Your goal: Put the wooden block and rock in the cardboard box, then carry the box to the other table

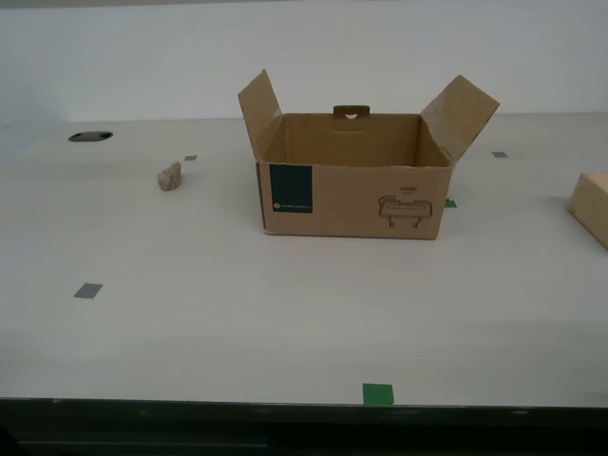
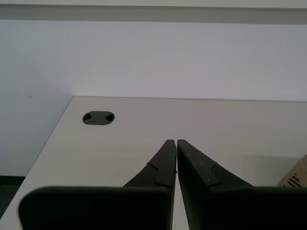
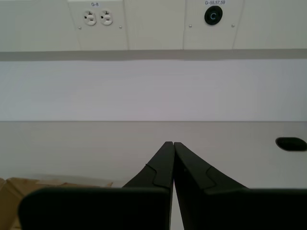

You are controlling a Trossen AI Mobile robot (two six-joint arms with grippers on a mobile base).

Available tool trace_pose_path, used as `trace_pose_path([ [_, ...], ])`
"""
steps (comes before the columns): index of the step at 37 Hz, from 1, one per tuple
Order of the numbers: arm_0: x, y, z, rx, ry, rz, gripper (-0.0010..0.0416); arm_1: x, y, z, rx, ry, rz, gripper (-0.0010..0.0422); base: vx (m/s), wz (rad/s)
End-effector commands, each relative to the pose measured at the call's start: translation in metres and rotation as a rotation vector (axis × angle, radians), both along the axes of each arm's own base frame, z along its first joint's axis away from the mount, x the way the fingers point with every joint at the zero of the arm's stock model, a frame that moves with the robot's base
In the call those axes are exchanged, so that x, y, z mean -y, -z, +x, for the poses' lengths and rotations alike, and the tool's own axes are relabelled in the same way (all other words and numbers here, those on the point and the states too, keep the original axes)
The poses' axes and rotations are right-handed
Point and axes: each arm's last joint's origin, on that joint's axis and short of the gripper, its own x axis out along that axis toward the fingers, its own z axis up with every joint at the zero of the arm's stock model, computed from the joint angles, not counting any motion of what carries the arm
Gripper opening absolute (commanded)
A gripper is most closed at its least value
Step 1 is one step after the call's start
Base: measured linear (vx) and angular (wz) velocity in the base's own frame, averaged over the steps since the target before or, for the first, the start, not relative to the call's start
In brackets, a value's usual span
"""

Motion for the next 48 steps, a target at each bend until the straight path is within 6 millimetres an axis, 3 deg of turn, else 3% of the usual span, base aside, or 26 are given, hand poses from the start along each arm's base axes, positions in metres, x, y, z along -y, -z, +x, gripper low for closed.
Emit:
trace_pose_path([
  [1,0.000,-0.008,-0.006,-0.028,0.005,0.012,0.0000,0.000,-0.009,-0.001,-0.010,0.001,0.002,0.0000,0.000,0.000],
  [19,0.000,-0.038,-0.040,-0.227,0.015,0.030,0.0000,0.000,-0.040,-0.011,-0.160,0.003,0.002,-0.0001,0.000,0.000],
  [32,0.000,-0.048,-0.060,-0.346,0.027,0.037,0.0000,0.008,-0.051,0.004,-0.280,0.038,0.010,0.0000,0.000,0.000],
  [48,0.004,-0.048,-0.073,-0.520,0.136,-0.015,0.0000,0.040,-0.054,0.035,-0.347,0.158,0.045,0.0000,0.000,0.000],
])
